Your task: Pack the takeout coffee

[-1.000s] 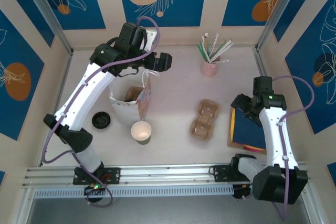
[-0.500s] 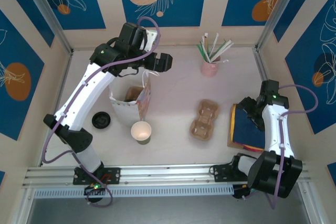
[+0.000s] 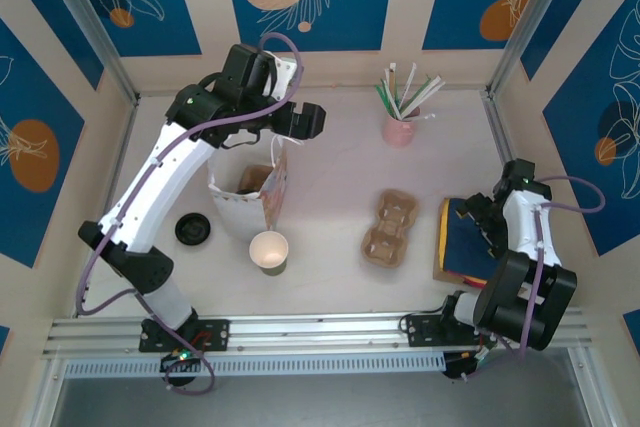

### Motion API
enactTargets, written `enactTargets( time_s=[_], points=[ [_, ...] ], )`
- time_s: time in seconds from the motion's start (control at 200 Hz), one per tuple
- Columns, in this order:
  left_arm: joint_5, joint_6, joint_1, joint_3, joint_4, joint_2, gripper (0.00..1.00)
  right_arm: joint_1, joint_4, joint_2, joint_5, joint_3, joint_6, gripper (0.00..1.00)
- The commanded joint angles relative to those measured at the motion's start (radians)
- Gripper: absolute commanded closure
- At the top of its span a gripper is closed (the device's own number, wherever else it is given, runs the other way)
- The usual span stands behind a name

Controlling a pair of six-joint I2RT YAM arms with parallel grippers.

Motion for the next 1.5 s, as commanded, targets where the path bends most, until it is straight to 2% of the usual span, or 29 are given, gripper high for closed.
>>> enactTargets(
  time_s=[0.0,0.13,0.455,0.78,0.87,1.02,1.185,1.24,1.375,1.495],
  points=[
    [-0.024,0.032,-0.007,-0.018,-0.026,-0.036,0.0,-0.009,-0.002,0.011,0.038,-0.004,0.028,0.01],
    [-0.036,0.039,-0.005,-0.025,-0.027,-0.041,0.0,-0.017,-0.012,0.048,0.07,0.007,0.04,0.01],
    [-0.042,0.043,-0.005,-0.024,-0.027,-0.035,0.0,-0.019,0.036,0.106,0.031,-0.023,0.04,0.0],
    [-0.049,0.045,-0.004,-0.03,-0.029,-0.034,0.0,-0.035,0.064,0.122,-0.019,-0.039,0.029,0.15],
    [-0.054,0.045,-0.005,-0.032,-0.029,-0.037,0.0,-0.038,0.064,0.121,-0.02,-0.039,0.029,0.23],
    [-0.062,0.048,-0.003,-0.04,-0.027,-0.041,0.0,-0.043,0.059,0.106,-0.026,-0.039,0.028,0.46],
    [-0.063,0.048,-0.002,-0.038,-0.026,-0.041,0.0,-0.048,0.042,0.082,-0.027,-0.036,0.035,0.58],
    [-0.063,0.049,-0.002,-0.039,-0.024,-0.04,0.0,-0.048,0.036,0.07,-0.027,-0.035,0.036,0.66],
    [-0.069,0.047,-0.003,-0.038,-0.024,-0.04,0.0,-0.05,0.02,0.04,-0.025,-0.027,0.043,0.7],
    [-0.074,0.047,-0.002,-0.036,-0.022,-0.038,0.0,-0.052,0.01,0.018,-0.029,-0.021,0.046,0.88]
  ],
)
